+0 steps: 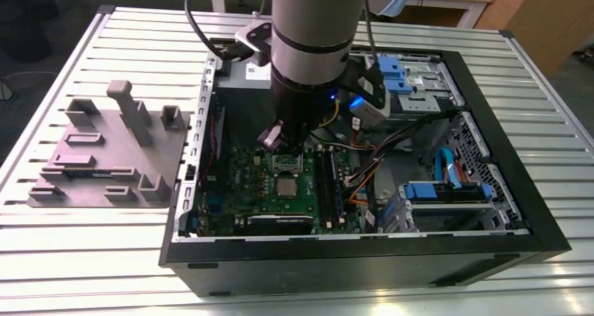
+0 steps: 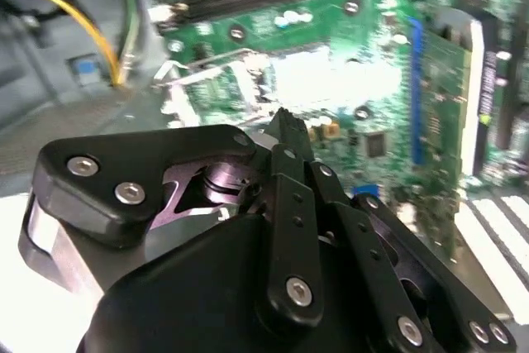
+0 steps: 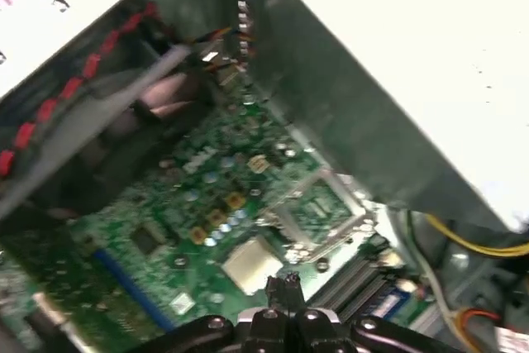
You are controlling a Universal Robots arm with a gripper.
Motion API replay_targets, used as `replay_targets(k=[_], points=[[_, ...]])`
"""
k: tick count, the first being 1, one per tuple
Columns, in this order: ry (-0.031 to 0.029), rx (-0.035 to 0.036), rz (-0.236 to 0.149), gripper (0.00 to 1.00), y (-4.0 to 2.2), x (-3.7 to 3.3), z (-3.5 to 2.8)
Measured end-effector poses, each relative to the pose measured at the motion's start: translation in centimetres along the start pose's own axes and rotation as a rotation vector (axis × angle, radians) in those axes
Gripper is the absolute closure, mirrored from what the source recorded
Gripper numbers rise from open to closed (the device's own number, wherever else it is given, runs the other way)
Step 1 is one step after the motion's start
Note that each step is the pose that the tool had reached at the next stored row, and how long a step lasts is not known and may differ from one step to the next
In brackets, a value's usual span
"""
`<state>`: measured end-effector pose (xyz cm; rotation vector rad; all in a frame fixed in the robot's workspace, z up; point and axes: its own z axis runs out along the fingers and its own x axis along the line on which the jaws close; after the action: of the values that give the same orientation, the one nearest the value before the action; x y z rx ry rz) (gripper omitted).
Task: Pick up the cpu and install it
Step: 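Close the cpu cover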
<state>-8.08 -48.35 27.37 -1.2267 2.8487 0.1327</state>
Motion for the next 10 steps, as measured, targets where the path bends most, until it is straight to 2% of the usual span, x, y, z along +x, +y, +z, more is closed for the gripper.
replay_targets(k=[1, 2, 3, 5, 10], points=[[-0.0079, -0.0077, 0.000, 0.90, -0.22, -0.20, 0.03], [-0.0124, -0.0126, 0.000, 0.90, -0.46, -0.43, 0.07], [-0.0142, -0.0143, -0.002, 0.90, -0.67, -0.64, 0.17], [-0.0128, -0.0157, -0.018, 0.90, -0.80, -0.71, 0.45], [-0.0064, -0.0224, -0.107, 0.90, -0.85, -0.65, 1.30]])
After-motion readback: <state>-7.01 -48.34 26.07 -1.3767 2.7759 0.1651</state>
